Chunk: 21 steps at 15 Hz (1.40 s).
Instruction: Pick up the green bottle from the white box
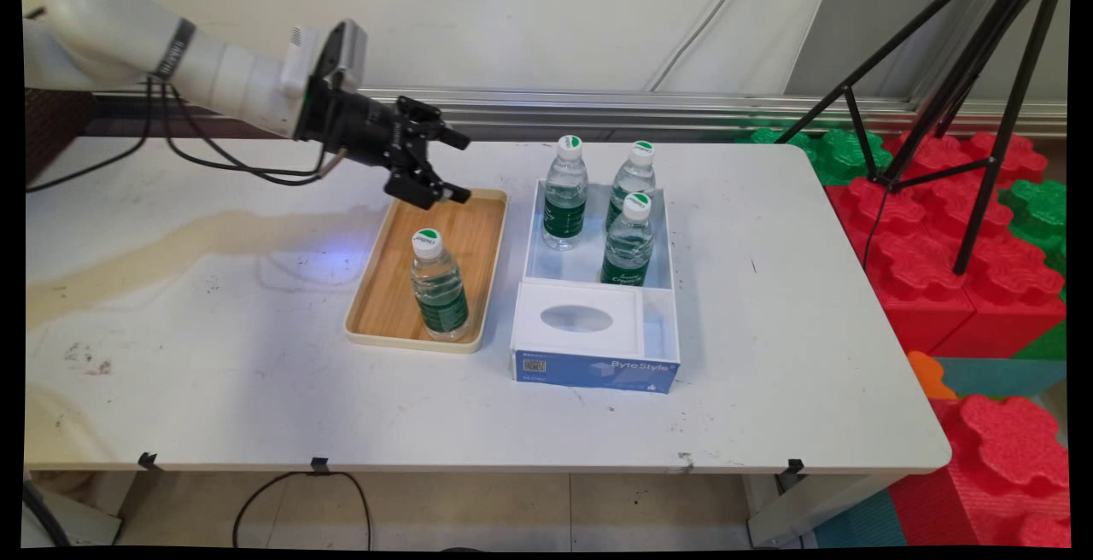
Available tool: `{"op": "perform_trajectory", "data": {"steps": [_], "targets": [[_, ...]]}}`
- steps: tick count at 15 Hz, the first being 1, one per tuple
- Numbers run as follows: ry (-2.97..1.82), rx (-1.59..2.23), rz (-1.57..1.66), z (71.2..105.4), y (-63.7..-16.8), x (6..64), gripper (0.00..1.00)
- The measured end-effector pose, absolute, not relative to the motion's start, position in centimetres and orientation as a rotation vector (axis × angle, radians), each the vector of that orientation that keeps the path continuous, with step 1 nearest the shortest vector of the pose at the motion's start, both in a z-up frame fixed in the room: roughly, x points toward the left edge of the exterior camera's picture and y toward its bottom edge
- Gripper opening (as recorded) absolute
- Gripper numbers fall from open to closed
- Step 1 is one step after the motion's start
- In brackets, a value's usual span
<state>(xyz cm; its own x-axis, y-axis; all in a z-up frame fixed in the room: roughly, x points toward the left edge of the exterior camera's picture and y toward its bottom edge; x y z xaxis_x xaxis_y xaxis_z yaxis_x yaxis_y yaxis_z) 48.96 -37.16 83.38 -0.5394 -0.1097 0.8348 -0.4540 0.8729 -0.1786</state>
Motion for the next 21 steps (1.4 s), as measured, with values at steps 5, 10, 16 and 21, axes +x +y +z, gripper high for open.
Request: {"op": "perform_trajectory", "data": {"steps": [5,10,16,21], "targets": [[-2.088,0.411,0.487,81.3,-39.2,47.1,1.00],[-2.054,0.423,0.490,79.7,-40.8,44.9,1.00],[-2.013,0.435,0.499,77.9,-42.8,42.4,1.00],[-1.983,0.444,0.506,76.7,-44.8,41.0,1.00]]}}
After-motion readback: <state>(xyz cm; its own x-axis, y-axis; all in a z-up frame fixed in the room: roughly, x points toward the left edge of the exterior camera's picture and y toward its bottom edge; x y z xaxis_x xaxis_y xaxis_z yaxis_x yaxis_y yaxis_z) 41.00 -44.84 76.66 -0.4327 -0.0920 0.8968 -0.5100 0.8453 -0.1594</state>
